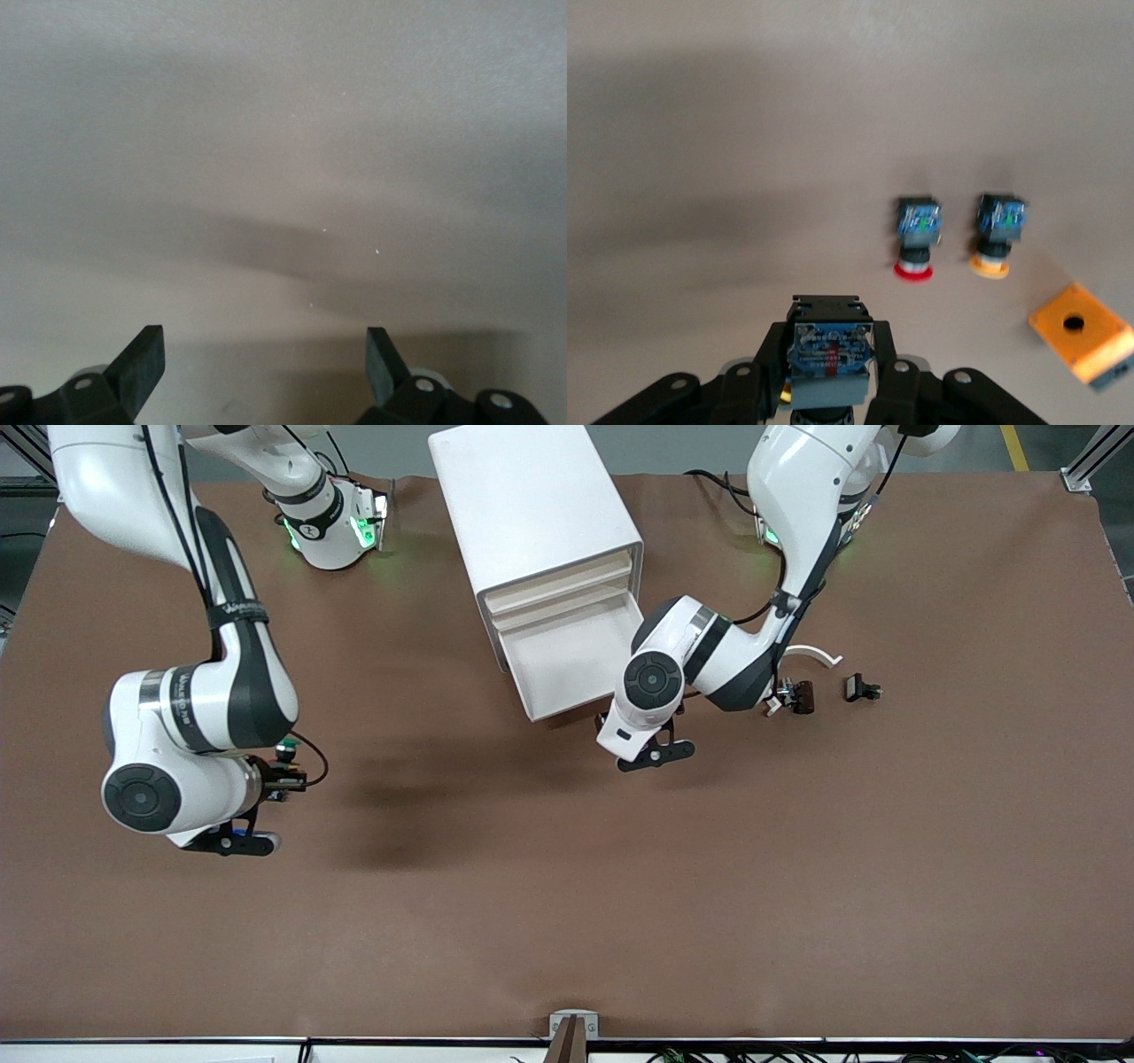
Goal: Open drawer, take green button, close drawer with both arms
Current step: 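Push the drawer shut with the left gripper while the right gripper lowers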
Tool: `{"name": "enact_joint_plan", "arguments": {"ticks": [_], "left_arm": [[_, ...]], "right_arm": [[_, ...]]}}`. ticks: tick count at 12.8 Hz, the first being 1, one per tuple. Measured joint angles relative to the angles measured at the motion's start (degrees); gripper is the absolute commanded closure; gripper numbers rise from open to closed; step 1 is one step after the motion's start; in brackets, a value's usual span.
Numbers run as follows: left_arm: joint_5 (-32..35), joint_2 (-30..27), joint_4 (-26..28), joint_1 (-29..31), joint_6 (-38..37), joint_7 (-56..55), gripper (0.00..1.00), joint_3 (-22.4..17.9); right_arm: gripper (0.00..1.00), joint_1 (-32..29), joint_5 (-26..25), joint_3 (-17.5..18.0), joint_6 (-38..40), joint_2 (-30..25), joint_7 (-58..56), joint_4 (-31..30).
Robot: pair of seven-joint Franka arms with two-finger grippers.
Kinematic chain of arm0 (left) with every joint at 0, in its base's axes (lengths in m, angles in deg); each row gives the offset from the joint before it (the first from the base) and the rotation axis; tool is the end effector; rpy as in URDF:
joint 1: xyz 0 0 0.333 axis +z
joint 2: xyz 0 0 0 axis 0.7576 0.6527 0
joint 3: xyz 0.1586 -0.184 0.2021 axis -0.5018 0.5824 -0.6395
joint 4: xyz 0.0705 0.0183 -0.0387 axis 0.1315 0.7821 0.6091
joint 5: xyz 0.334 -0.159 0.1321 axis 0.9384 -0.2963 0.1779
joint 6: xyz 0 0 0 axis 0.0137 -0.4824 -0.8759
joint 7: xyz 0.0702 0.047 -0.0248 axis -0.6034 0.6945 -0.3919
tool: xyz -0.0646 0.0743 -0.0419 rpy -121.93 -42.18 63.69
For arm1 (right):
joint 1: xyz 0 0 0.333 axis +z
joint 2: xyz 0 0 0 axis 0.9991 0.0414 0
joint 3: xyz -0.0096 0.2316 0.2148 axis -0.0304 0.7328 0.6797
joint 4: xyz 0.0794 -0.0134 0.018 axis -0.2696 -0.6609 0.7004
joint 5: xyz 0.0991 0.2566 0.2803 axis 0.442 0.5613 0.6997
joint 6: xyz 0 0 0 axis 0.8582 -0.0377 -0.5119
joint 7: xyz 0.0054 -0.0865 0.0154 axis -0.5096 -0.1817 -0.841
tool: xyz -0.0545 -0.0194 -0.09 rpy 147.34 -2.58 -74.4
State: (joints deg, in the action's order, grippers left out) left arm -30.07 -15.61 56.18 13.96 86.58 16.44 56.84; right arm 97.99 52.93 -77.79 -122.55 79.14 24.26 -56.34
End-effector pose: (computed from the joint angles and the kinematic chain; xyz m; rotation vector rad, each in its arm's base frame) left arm 0.5020 -0.4175 0.2309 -3.0420 -0.3252 0.3679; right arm 0.6622 0.0658 0.3258 2.9700 -0.0951 -0.4603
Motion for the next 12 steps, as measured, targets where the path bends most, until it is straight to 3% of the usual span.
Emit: {"name": "enact_joint_plan", "arguments": {"ticks": [8, 12], "left_arm": [[-1.2, 1.5, 2.9, -1.1, 1.0, -0.6, 0.0, 7.1], [-3.8, 1.4, 4.7, -1.2, 1.0, -4.8, 0.0, 11.8]], "right_arm": [[0.73, -0.2, 0.0, 0.9, -23.5, 0.2, -1.7, -15.6], [0.73, 0.1, 0.0, 0.9, -26.7, 0.2, -1.7, -19.4]]}}
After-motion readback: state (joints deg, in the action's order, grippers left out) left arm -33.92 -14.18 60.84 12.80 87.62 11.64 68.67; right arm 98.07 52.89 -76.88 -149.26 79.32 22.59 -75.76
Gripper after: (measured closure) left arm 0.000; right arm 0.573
